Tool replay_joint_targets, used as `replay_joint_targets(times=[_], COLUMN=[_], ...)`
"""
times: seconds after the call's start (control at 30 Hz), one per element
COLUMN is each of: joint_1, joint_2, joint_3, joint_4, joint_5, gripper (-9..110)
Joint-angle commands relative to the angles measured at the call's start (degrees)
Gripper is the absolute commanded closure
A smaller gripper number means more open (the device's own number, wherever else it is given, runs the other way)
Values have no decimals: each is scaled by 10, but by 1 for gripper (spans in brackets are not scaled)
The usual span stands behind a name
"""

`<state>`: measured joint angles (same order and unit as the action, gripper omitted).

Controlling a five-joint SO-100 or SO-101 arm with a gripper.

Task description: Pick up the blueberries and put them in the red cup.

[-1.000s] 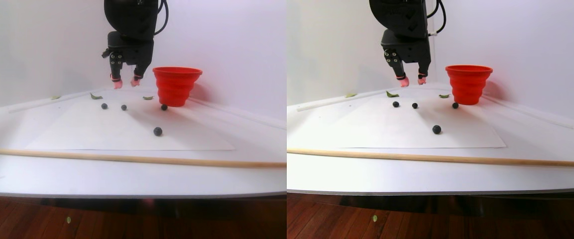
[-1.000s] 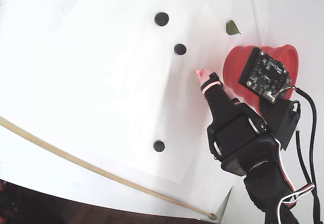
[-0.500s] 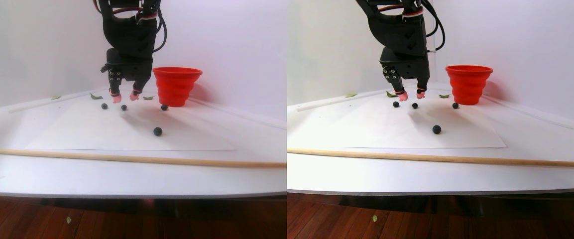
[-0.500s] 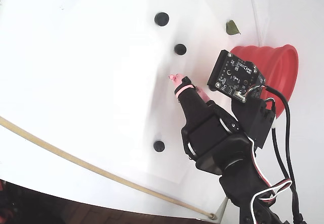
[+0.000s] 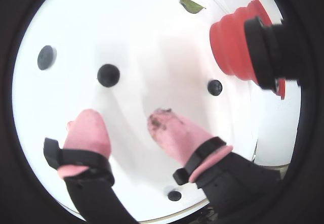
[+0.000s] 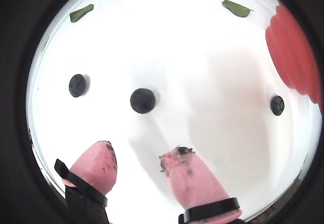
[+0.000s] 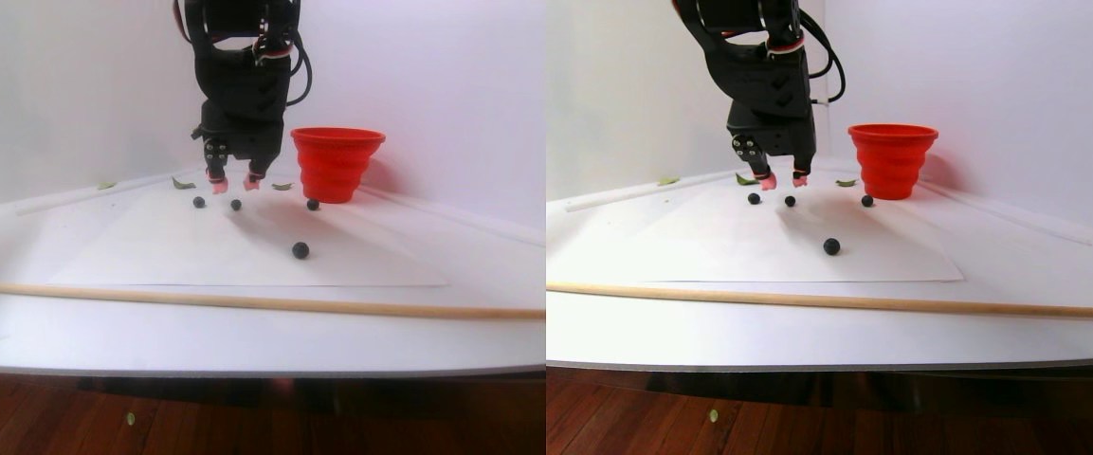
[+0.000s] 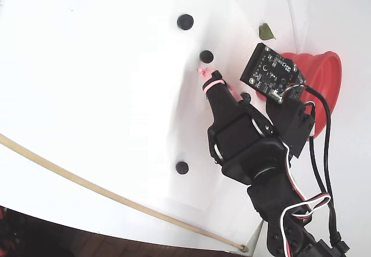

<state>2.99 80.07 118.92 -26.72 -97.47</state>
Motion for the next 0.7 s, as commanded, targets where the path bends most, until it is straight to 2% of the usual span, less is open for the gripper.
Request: replay_joint_targets(times=[0.0, 0.67], joint_1=[-2, -4], joint_2=[0, -73], joint_3=[-47, -120], joint_4=[-18, -47], joint_5=[11, 16], gripper=[84, 83])
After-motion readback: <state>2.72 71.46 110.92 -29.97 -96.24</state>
